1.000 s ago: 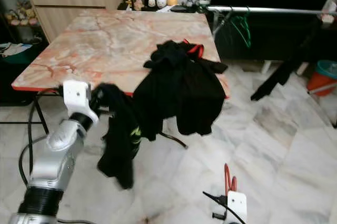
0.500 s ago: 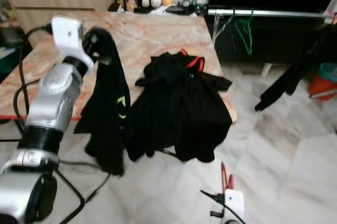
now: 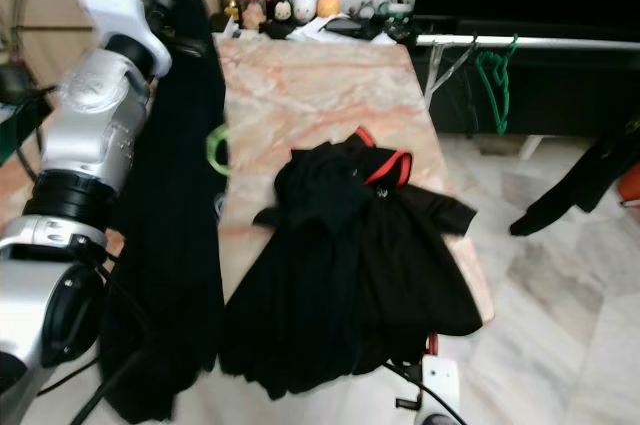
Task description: Hang hanger
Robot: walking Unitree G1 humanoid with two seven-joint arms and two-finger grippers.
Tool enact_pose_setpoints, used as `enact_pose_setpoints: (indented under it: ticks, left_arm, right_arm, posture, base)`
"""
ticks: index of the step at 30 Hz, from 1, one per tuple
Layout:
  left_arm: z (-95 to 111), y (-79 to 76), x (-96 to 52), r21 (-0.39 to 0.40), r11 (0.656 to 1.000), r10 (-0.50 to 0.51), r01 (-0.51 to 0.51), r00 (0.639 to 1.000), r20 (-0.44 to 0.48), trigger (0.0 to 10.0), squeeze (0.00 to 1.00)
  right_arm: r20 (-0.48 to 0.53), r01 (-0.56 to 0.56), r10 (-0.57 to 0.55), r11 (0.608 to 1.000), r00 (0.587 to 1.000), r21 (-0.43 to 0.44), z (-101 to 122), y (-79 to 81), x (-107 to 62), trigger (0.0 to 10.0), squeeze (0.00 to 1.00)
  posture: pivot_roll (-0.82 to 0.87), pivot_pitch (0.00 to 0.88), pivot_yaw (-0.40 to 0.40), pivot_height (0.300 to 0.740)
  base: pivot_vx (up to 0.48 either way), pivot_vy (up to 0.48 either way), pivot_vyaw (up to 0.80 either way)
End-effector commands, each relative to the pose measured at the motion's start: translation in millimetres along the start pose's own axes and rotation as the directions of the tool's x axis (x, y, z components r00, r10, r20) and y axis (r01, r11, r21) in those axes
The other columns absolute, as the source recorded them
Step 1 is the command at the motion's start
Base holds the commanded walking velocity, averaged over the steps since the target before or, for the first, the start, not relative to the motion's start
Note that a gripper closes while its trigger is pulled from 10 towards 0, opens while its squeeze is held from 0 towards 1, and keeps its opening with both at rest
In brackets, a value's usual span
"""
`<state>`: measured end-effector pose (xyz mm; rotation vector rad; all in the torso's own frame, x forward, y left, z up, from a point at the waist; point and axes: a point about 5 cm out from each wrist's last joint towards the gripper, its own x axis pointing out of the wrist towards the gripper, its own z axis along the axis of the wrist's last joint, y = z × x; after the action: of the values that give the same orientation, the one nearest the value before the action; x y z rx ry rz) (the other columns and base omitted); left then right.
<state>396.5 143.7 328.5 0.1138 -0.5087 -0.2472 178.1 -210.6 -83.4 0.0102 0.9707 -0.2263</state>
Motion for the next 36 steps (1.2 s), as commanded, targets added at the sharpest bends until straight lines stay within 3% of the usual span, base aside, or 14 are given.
enact_pose_setpoints:
  ticks: [1,6,8,11,18,19,20,21,29,36]
  left_arm:
    - [-2,6.1,-8.3,-0.007,1.000,-0.015,0.015,1.000,0.002,10.0,0.00]
    - [-43,-10.1,-45.4,-0.089,0.988,-0.139,0.127,0.978,-0.157,10.0,0.00]
    - [-69,-18.0,-78.1,-0.135,0.974,-0.211,0.179,0.936,-0.281,10.0,0.00]
    - [-86,-26.1,-114.2,-0.199,0.954,-0.287,0.226,0.880,-0.378,10.0,0.00]
    - [-92,-38.4,-144.9,-0.247,0.927,-0.366,0.282,0.825,-0.431,10.0,0.00]
    - [-92,-44.5,-151.6,-0.264,0.918,-0.388,0.296,0.810,-0.440,10.0,0.84]
    - [-92,-44.5,-151.6,-0.264,0.918,-0.388,0.296,0.810,-0.440,10.0,0.84]
    - [-92,-49.0,-155.7,-0.276,0.912,-0.402,0.304,0.801,-0.444,10.0,0.97]
    - [-90,-63.8,-161.8,-0.291,0.878,-0.476,0.380,0.752,-0.456,10.0,1.00]
    - [-85,-60.8,-168.4,-0.275,0.871,-0.492,0.408,0.721,-0.488,10.0,1.00]
  right_arm:
    - [-0.003,-0.027,0.027,1.000,1.000,-0.003,0,10.2,-0.2,10.0,0.00]
    - [-0.008,-0.028,0.028,1.000,1.000,-0.005,-2,10.2,-0.3,10.0,0.00]
    - [-0.011,-0.028,0.028,1.000,1.000,-0.005,-3,10.4,-0.5,10.0,0.00]
    - [-0.014,-0.028,0.028,1.000,1.000,-0.005,-4,10.5,-0.7,10.0,0.00]
    - [-0.019,-0.028,0.028,1.000,0.999,-0.008,-5,10.6,-0.9,10.0,0.00]
    - [-0.020,-0.029,0.029,1.000,0.999,-0.011,-6,10.6,-0.9,10.0,0.00]
    - [-0.020,-0.029,0.029,1.000,0.999,-0.011,-6,10.6,-0.9,10.0,0.00]
    - [-0.021,-0.030,0.029,0.999,0.999,-0.013,-6,10.6,-1.0,10.0,0.00]
    - [-0.022,-0.029,0.029,0.999,0.999,-0.017,-7,10.7,-1.2,10.0,0.00]
    - [-0.025,-0.029,0.029,0.999,0.999,-0.018,-8,11.1,-1.4,10.0,0.00]
  posture:
    - [0.01,0.000,-0.040,0.732]
    - [0.01,0.000,-0.037,0.732]
    - [0.01,0.000,-0.032,0.732]
    - [0.00,0.000,-0.027,0.732]
    - [0.01,0.000,-0.022,0.732]
    - [0.01,0.000,-0.021,0.732]
    - [0.01,0.000,-0.021,0.732]
    - [0.01,0.000,-0.021,0.732]
    - [-0.01,0.000,-0.016,0.732]
    - [0.00,0.000,-0.014,0.732]
  base:
    - [0.000,0.000,0.00]
    - [0.000,0.000,0.00]
    - [0.000,0.000,0.00]
    - [0.000,0.000,0.00]
    - [0.000,0.000,0.00]
    - [0.000,0.000,0.00]
    - [0.000,0.000,0.00]
    - [0.000,0.000,0.00]
    - [0.000,0.000,0.00]
    - [0.000,0.000,0.00]
